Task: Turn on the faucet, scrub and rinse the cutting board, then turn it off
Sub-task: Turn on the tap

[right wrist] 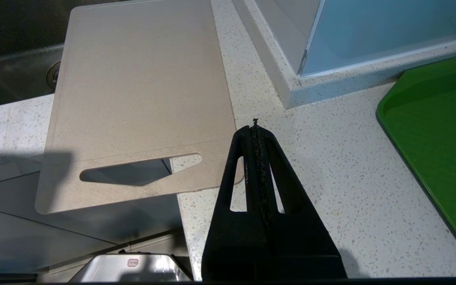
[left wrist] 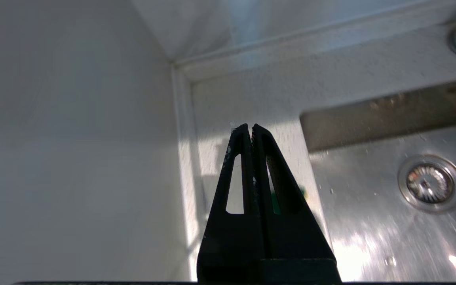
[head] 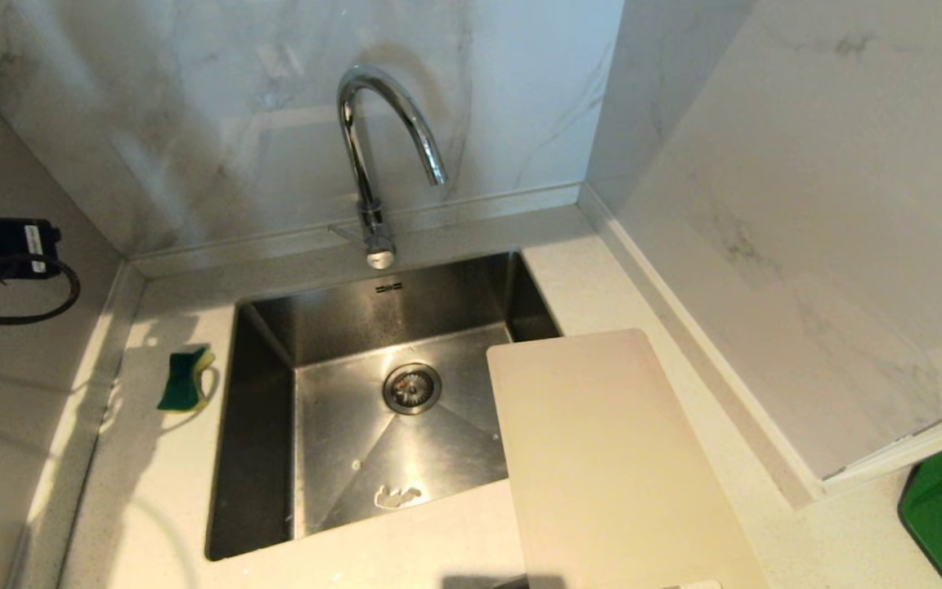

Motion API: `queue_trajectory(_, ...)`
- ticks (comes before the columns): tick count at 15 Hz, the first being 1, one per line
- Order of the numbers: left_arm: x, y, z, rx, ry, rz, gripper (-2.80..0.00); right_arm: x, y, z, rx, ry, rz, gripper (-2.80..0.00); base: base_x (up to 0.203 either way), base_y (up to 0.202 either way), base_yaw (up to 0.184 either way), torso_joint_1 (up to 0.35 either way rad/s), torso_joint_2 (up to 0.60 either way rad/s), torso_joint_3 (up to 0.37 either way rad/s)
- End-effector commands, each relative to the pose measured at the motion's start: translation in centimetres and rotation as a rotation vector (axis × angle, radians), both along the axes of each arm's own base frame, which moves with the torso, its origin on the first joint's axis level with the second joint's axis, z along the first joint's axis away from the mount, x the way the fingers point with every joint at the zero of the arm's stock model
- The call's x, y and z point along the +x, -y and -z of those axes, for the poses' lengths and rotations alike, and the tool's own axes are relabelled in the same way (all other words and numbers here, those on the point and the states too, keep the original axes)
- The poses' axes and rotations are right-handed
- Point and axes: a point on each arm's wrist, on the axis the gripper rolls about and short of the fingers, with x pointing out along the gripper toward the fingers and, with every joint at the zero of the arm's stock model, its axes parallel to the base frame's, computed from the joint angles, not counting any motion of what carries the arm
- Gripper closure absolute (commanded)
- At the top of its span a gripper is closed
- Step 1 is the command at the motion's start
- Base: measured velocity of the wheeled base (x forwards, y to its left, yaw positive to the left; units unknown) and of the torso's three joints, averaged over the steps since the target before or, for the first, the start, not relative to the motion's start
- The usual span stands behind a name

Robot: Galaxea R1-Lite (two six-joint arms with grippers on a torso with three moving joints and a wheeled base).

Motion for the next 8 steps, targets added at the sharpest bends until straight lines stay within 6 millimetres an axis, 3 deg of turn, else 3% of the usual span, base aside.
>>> queue_trajectory(1, 4.5, -0.6, 1.8, -0.009, -0.048, 0.007, 0.0, 0.0, 0.0, 0.0, 0.0, -0.001, -0.001, 0.0, 0.0, 0.0, 0.0, 0.0, 0.0, 0.0)
queue_trajectory(8, 11.0, 2.0, 1.5, -0.015, -0.043, 0.094, 0.0, 0.0, 0.0, 0.0, 0.0, -0.001, -0.001, 0.0, 0.0, 0.0, 0.0, 0.0, 0.0, 0.0)
